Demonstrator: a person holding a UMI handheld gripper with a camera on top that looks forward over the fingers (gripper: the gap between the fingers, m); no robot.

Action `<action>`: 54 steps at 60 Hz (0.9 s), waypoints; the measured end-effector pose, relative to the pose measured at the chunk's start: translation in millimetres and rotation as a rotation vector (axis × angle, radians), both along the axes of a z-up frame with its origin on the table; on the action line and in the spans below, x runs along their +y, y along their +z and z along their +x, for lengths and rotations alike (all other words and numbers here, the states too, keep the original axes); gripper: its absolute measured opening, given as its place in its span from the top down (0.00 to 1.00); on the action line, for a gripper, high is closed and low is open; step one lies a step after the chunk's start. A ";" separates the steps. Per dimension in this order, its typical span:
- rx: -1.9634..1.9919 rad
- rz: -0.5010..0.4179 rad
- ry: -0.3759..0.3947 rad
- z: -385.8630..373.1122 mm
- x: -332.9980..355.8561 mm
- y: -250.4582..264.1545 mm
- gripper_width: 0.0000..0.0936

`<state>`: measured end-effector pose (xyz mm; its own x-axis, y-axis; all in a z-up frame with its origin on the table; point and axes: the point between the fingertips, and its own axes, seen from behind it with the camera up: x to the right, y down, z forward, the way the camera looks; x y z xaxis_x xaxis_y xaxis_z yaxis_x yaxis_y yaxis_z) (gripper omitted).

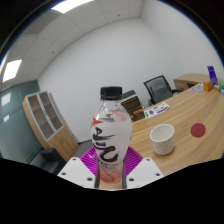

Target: Pour water

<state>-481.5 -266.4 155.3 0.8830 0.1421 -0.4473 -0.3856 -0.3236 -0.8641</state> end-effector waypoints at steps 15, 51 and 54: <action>1.004 -0.151 0.017 -15.0 62.0 69.5 0.68; 1.439 -0.341 -0.003 11.7 96.9 49.1 0.68; 1.340 -0.313 0.020 15.3 98.3 59.7 0.68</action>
